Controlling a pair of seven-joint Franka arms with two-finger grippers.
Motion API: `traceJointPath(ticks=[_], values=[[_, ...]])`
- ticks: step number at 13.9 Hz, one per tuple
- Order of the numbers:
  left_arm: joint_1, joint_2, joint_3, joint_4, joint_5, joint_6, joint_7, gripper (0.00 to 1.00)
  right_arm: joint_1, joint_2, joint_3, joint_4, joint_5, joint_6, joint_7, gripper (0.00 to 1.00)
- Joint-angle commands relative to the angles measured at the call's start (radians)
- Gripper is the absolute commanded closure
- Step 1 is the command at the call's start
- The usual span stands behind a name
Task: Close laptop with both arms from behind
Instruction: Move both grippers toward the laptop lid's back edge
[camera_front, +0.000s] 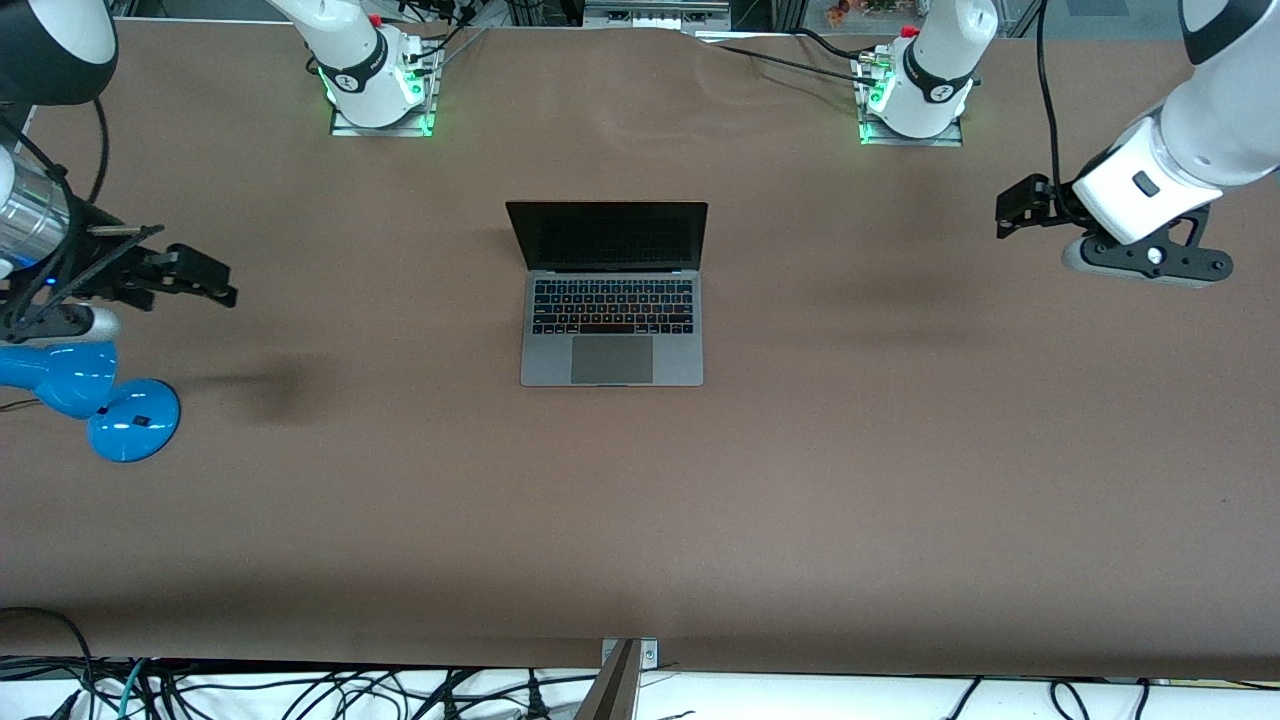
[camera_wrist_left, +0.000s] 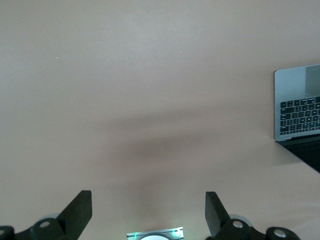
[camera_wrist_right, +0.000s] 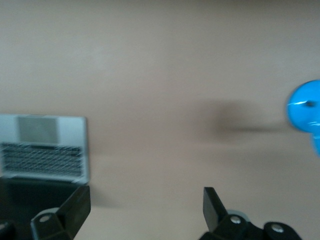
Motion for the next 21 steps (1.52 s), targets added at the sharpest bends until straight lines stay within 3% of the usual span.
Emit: traceJointPath(ticks=[1,2,5,8,10,14,17,21], values=[[-0.021,0.024,-0.071,0.031,-0.038,-0.027,-0.144,0.0,0.029,0.009,0.004,-0.002,0.062,-0.061,-0.009,0.0],[-0.023,0.033,-0.106,0.032,-0.053,-0.024,-0.193,0.0,0.054,0.021,0.004,-0.002,0.062,-0.067,-0.008,0.0],[-0.024,0.084,-0.122,0.037,-0.174,0.005,-0.319,0.0,0.163,0.049,0.004,-0.004,0.063,-0.066,0.012,0.0],[-0.04,0.101,-0.188,0.037,-0.177,0.047,-0.406,0.0,0.255,0.076,0.004,-0.002,0.065,-0.066,0.015,0.0],[-0.072,0.141,-0.231,0.037,-0.177,0.071,-0.477,0.0,0.29,0.093,0.003,-0.004,0.115,-0.066,0.023,0.0],[-0.182,0.194,-0.239,0.034,-0.21,0.12,-0.65,0.0,0.368,0.127,0.004,-0.005,0.165,-0.067,0.139,0.01],[-0.245,0.239,-0.24,0.031,-0.22,0.122,-0.686,0.0,0.425,0.171,0.004,-0.005,0.183,-0.069,0.221,0.18],[-0.294,0.274,-0.24,0.017,-0.311,0.12,-0.808,0.01,0.464,0.225,0.004,-0.008,0.261,-0.116,0.329,0.7]])
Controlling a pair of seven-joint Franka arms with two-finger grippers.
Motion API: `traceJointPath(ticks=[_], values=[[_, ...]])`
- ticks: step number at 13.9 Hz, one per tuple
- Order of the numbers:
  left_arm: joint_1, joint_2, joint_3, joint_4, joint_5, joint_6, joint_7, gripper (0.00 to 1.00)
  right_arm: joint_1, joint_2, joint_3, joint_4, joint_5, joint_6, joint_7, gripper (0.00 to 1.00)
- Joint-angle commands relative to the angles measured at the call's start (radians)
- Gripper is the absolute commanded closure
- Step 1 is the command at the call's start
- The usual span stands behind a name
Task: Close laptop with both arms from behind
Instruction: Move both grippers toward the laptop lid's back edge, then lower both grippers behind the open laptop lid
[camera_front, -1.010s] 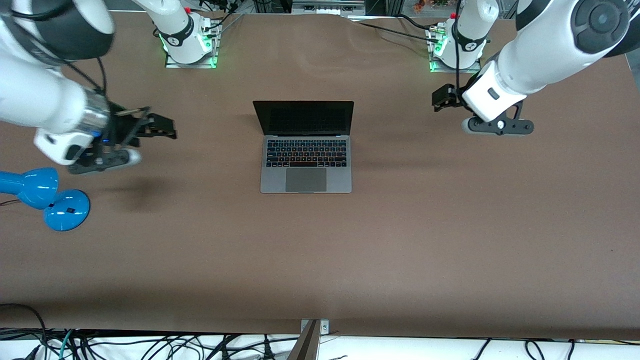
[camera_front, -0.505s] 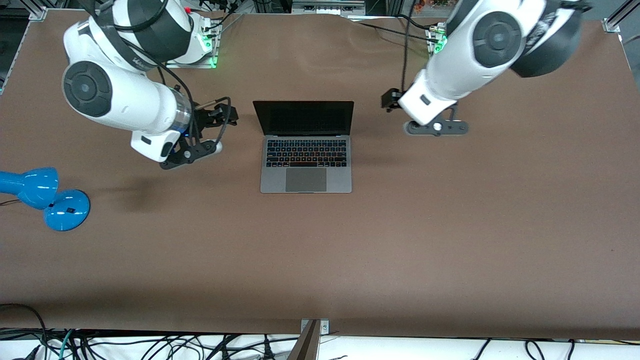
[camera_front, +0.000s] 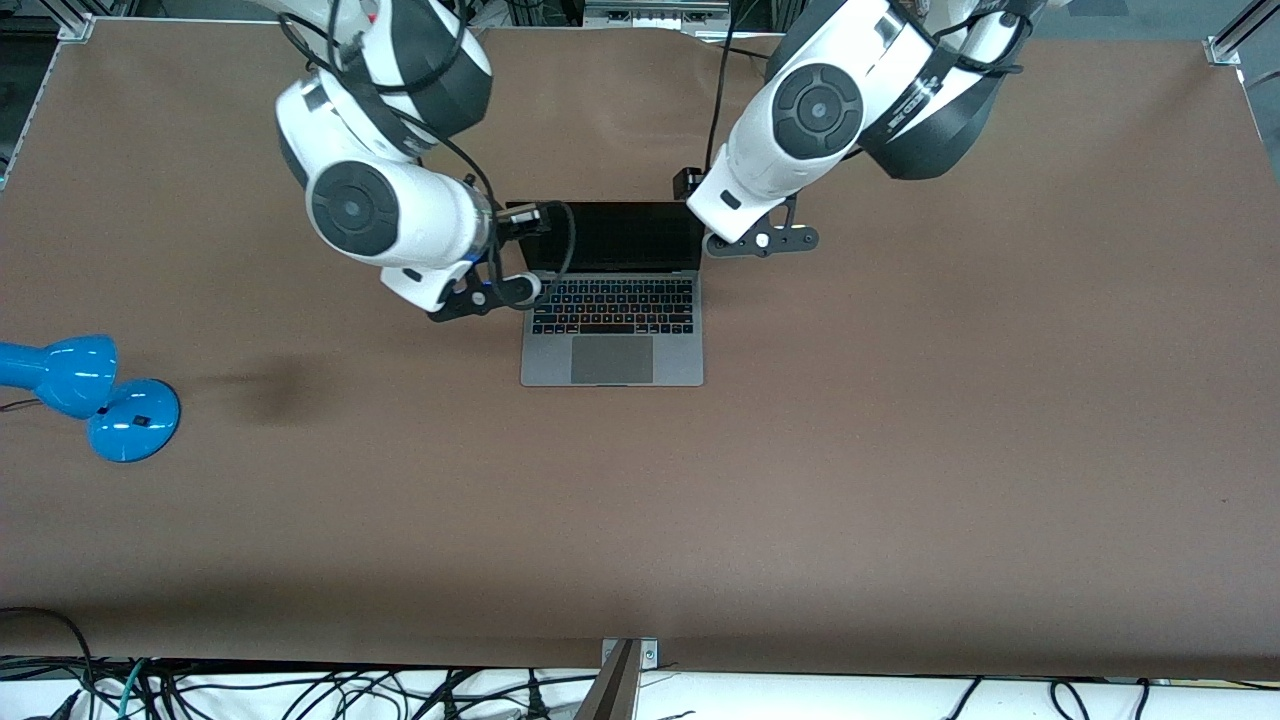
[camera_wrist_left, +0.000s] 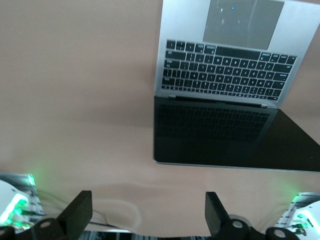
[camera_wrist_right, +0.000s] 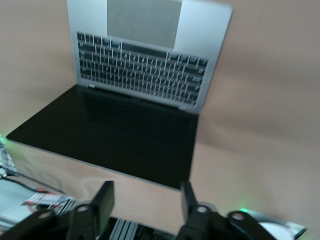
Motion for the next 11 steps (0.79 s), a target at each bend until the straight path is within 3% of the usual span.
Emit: traceJointPath(ticks=[1,2,3,4,6,7,11], values=[[-0.056,0.029,0.009,0.008,-0.049,-0.005,-0.102,0.01,0.02,0.025,-0.006,0.006,0.051,-0.033,0.072,0.77],[-0.071,0.036,0.009,-0.001,-0.051,-0.004,-0.121,0.04,0.024,0.029,-0.006,0.004,0.051,-0.035,0.082,0.81],[-0.094,0.037,0.009,-0.012,-0.054,-0.004,-0.124,0.14,0.026,0.034,-0.006,-0.002,0.051,-0.047,0.085,0.85],[-0.1,0.036,0.009,-0.027,-0.063,-0.004,-0.13,0.33,0.026,0.045,-0.006,-0.002,0.051,-0.07,0.083,0.87],[-0.108,0.034,0.009,-0.064,-0.066,0.019,-0.172,0.87,0.024,0.068,-0.006,-0.002,0.084,-0.128,0.082,0.91],[-0.119,0.036,0.007,-0.089,-0.066,0.048,-0.205,1.0,0.023,0.078,-0.006,0.0,0.089,-0.163,0.082,0.94],[-0.122,0.056,0.007,-0.135,-0.066,0.142,-0.209,1.0,0.023,0.101,-0.008,-0.005,0.094,-0.236,0.094,0.95]])
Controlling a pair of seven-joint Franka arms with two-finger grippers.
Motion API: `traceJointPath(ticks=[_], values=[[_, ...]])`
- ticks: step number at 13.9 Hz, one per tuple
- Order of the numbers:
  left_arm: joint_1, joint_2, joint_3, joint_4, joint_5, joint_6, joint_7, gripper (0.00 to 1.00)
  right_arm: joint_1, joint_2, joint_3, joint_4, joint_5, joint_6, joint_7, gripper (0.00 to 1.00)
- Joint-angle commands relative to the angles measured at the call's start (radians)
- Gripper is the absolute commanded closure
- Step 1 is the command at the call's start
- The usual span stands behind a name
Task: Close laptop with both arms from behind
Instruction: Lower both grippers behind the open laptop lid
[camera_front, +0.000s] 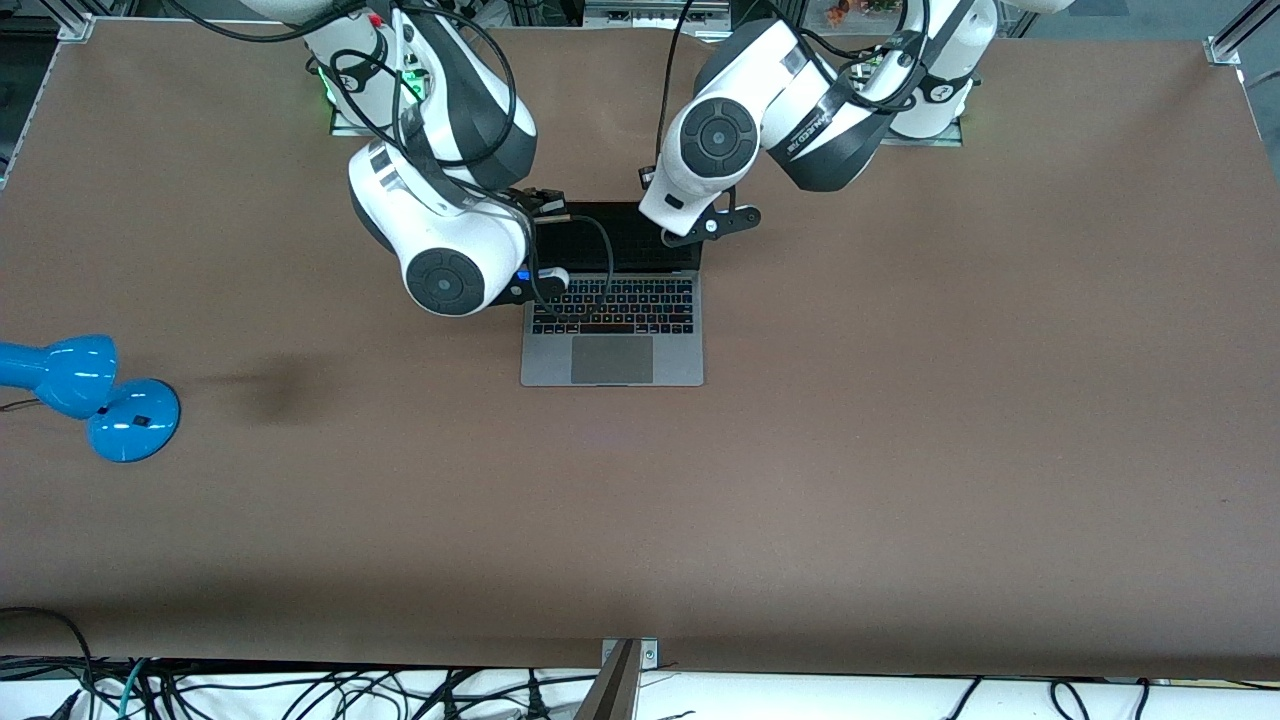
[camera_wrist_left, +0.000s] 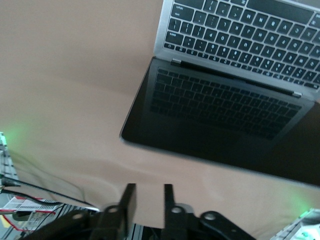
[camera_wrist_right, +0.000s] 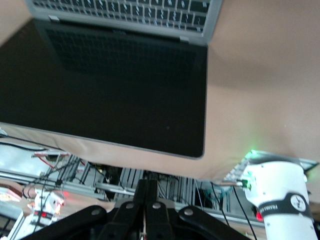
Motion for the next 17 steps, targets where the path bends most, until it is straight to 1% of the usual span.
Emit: traceJointPath(ticks=[1,5,6,8,11,17], values=[[-0.008,0.016,0.008,-0.023,-0.027,0.048,-0.002,1.0,0.003,0.009,-0.005,-0.006,0.024,-0.032,0.02,0.95],[-0.008,0.059,0.008,-0.023,-0.015,0.094,0.002,1.0,0.004,0.049,-0.005,-0.006,0.024,-0.025,0.02,0.95],[-0.008,0.068,0.008,-0.022,-0.012,0.103,0.004,1.0,0.006,0.052,-0.005,-0.006,0.024,-0.02,0.02,0.99],[-0.008,0.083,0.008,-0.014,-0.007,0.12,0.004,1.0,0.004,0.057,-0.005,-0.006,0.025,-0.02,0.02,0.99],[0.001,0.085,0.008,-0.008,-0.001,0.123,0.036,1.0,0.003,0.068,-0.005,-0.001,0.024,-0.016,0.019,0.99],[0.006,0.094,0.016,0.01,0.0,0.137,0.041,1.0,0.003,0.088,-0.007,0.003,0.022,0.035,0.016,0.99]])
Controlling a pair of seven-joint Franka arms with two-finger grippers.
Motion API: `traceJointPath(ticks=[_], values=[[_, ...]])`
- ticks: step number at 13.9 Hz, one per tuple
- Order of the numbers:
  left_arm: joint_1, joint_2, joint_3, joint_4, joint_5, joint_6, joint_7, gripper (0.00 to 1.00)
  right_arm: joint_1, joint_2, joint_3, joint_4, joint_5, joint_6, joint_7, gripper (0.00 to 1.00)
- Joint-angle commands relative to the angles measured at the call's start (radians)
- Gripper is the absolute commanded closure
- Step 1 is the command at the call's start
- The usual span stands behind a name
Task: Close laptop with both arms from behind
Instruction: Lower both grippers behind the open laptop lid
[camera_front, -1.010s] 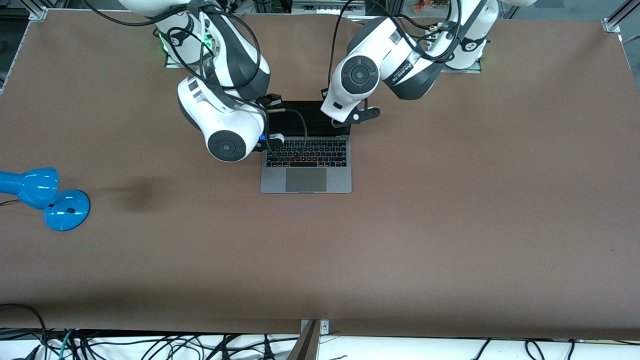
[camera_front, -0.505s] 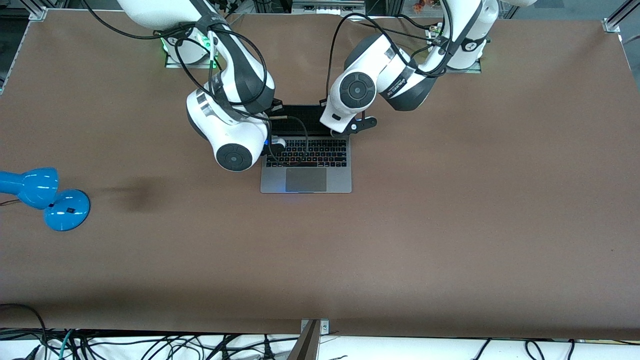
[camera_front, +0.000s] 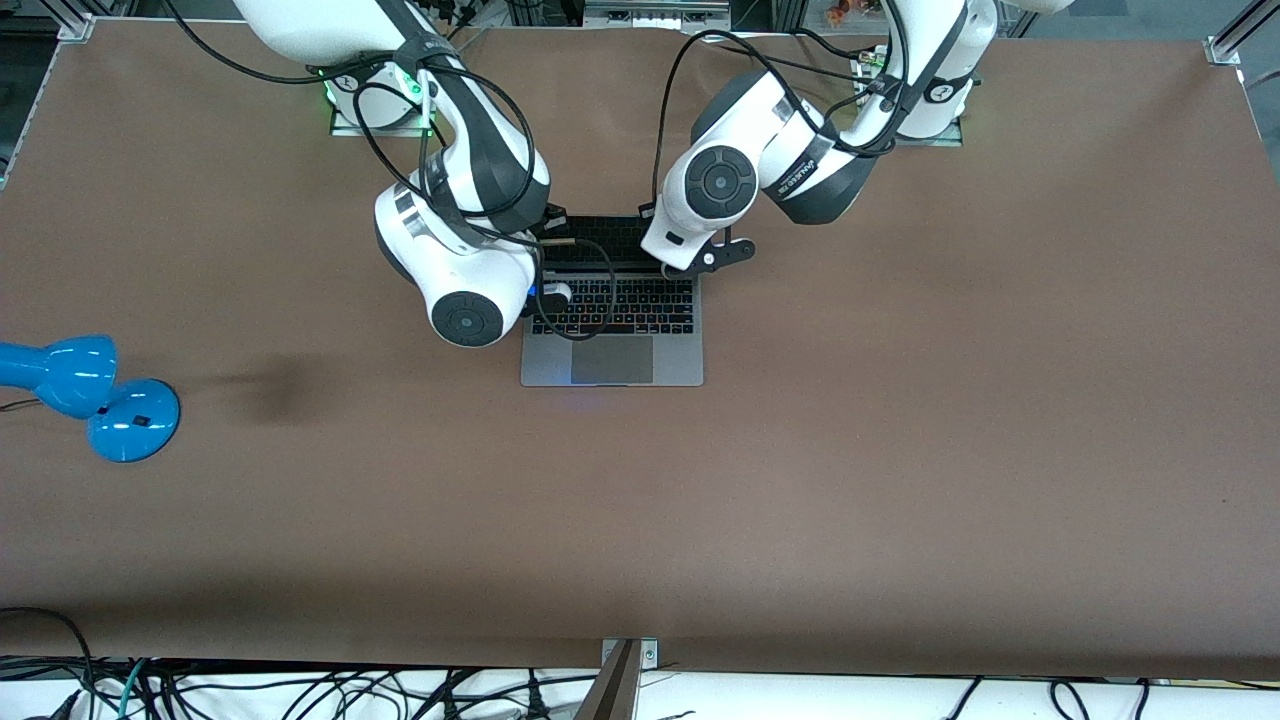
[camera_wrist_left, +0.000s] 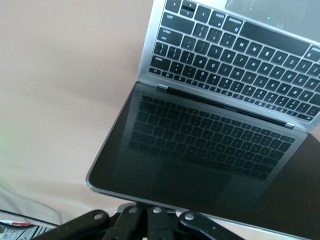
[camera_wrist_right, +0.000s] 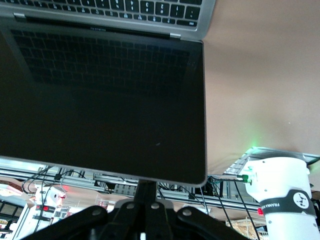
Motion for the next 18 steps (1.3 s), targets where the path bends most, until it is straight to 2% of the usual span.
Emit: traceJointPath(ticks=[1,7,13,18], values=[[0.0,0.03,0.009,0.041,0.007,0.008,0.023,1.0,0.002,0.009,-0.003,0.008,0.017,0.02,0.013,0.99],[0.0,0.068,0.012,0.082,0.007,0.01,0.023,1.0,-0.003,0.009,-0.004,0.02,0.012,0.049,0.008,0.98],[0.0,0.114,0.028,0.134,0.008,0.011,0.023,1.0,-0.018,0.043,-0.01,0.09,0.007,0.078,-0.001,0.97],[0.0,0.146,0.028,0.137,0.034,0.059,0.023,1.0,-0.037,0.073,-0.01,0.137,0.007,0.089,-0.003,0.97]])
